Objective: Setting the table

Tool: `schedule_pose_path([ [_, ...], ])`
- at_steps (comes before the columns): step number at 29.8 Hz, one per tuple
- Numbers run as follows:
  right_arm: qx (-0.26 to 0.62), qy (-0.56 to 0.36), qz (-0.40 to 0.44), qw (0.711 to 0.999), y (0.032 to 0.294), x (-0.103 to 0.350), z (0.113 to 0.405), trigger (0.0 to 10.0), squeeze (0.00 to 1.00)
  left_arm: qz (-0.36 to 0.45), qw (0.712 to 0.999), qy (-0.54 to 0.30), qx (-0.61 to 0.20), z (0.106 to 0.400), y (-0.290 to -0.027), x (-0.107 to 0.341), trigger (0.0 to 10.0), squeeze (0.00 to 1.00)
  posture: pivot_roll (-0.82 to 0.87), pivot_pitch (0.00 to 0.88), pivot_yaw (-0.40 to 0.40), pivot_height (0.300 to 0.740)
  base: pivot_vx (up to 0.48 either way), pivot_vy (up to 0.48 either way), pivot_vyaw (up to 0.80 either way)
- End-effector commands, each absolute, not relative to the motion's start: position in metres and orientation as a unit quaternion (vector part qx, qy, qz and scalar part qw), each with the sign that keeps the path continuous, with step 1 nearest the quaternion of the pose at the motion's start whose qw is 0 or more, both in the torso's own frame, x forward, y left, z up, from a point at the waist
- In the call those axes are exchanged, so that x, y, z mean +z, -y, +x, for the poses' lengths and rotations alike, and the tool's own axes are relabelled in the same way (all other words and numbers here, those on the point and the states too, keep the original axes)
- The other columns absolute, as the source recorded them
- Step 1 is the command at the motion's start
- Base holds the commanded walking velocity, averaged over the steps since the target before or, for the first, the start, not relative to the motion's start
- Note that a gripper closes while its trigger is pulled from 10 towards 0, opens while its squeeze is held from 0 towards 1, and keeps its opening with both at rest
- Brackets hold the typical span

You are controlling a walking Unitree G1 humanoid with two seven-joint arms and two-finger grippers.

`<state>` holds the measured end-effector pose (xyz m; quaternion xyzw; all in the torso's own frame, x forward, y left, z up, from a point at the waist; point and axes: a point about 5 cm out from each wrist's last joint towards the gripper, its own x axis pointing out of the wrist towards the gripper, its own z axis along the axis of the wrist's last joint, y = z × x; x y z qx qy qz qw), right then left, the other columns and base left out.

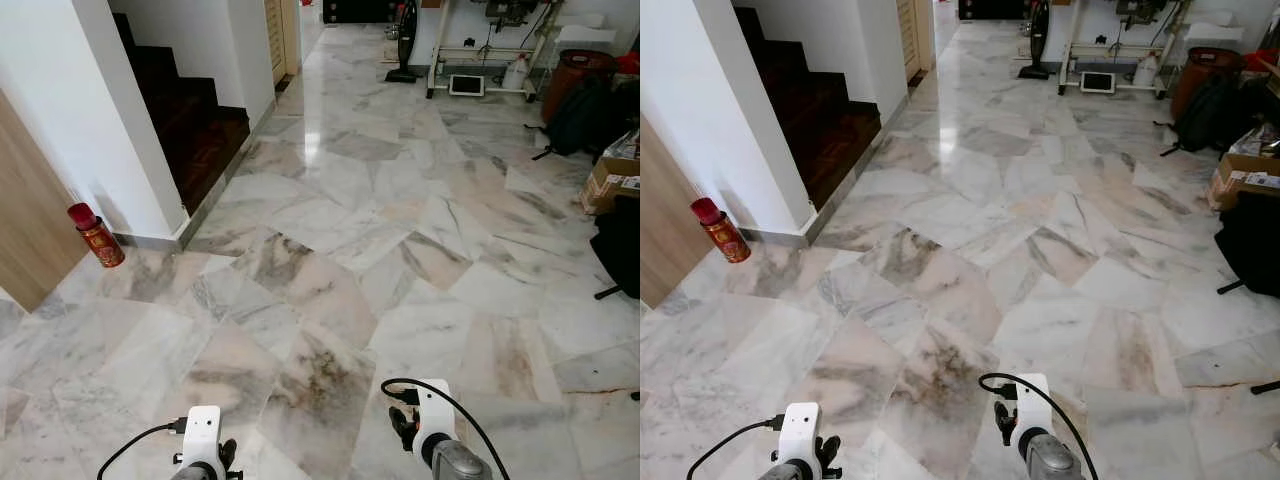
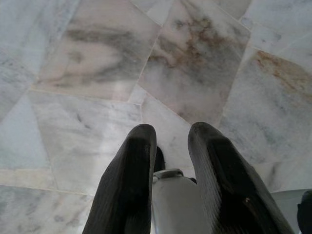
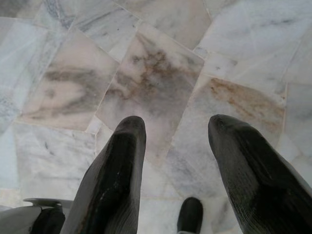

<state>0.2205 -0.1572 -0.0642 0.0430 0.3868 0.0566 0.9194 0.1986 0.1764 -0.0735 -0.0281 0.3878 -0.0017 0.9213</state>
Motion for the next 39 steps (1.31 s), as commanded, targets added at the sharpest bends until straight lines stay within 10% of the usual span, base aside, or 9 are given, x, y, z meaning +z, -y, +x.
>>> schedule_pose_path([
  [1, 0.06, -0.381, 0.038, 0.922, 0.158, -0.061, 0.225, 10.0, 0.0, -0.029, 0.921, -0.388, 0.001, 0.197, -0.176, -0.074, 10.0, 0.0, 0.09, 0.0, -0.012, 0.74, 0.0, 0.0, 0.0],
  [39, 0.062, -0.403, 0.011, 0.913, 0.16, -0.065, 0.221, 10.0, 0.0, -0.019, 0.919, -0.394, 0.005, 0.19, -0.174, -0.078, 10.0, 0.0, 0.1, 0.0, -0.031, 0.74, 0.0, 0.0, -0.5],
])
